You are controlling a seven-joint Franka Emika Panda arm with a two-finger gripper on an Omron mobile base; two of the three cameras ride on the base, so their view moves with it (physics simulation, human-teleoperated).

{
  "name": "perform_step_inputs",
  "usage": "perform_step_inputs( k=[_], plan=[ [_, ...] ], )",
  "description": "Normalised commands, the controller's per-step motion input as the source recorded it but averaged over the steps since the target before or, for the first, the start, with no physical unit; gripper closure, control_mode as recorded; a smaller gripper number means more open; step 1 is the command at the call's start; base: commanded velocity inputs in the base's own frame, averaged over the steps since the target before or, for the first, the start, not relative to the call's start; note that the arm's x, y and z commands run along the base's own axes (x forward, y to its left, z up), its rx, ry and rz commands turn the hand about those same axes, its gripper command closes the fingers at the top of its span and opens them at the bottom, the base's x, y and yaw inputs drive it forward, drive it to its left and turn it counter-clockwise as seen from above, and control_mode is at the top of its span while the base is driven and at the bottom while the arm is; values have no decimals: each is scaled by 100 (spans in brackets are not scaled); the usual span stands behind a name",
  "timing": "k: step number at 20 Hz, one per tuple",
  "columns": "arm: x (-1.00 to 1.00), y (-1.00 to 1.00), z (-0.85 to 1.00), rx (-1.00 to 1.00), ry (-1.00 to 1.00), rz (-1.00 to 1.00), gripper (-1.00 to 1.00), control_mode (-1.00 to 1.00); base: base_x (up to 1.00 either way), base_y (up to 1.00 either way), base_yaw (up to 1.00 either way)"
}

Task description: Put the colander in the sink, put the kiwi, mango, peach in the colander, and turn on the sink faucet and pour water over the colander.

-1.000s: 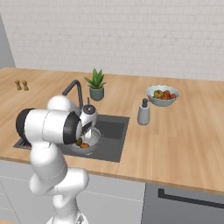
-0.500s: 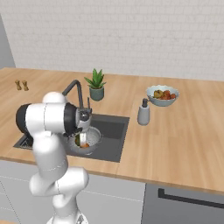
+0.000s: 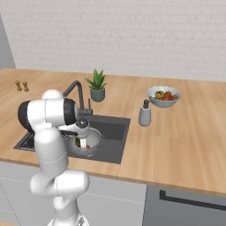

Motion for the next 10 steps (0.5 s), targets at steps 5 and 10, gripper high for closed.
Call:
perform_step_inputs(
  k=[5, 10],
  plan=[
    [0, 21, -49, 0, -16, 10, 100, -100, 0, 0, 0],
    [0, 1, -79, 0, -34, 21, 100, -100, 0, 0, 0]
  ],
)
